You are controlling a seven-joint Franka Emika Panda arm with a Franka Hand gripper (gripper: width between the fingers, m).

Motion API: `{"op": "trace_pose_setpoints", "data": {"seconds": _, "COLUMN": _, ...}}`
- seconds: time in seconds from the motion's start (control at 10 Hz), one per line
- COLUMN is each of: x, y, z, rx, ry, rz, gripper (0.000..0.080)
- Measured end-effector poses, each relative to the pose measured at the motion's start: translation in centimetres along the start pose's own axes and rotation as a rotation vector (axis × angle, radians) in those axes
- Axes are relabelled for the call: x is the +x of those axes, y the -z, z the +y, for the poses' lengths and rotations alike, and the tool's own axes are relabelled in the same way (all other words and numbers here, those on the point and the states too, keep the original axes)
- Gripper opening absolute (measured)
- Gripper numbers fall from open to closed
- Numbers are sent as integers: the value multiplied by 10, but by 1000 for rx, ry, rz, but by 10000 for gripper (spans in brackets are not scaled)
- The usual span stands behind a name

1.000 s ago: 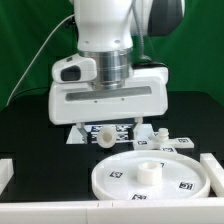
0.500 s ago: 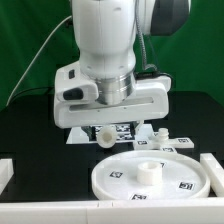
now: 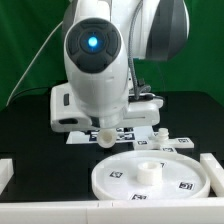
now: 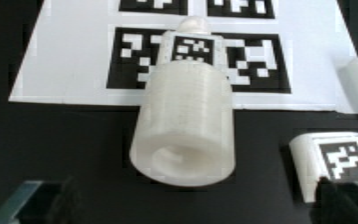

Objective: Assemble round table

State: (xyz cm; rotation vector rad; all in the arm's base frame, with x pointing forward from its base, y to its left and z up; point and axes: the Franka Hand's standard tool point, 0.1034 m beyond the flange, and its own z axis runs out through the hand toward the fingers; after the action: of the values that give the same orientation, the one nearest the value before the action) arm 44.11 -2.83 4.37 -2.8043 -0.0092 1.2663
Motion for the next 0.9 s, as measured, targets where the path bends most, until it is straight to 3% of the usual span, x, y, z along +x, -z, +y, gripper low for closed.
{"op": "trace_pose_setpoints", "data": {"seconds": 0.3, "x": 1, "y": -3, "z": 2, "rx": 0, "ry": -14, "rz": -4, "gripper": 649}}
{"op": "trace_pose_setpoints", "data": {"seconds": 0.6, "x": -2, "y": -26, "z": 10, "rx": 18, "ry": -81, "rz": -70, "gripper": 649}}
{"op": "trace_pose_setpoints", "data": {"seconds": 0.9, "x": -1, "y": -28, "z": 9, "rx": 20, "ry": -81, "rz": -73, "gripper": 649}}
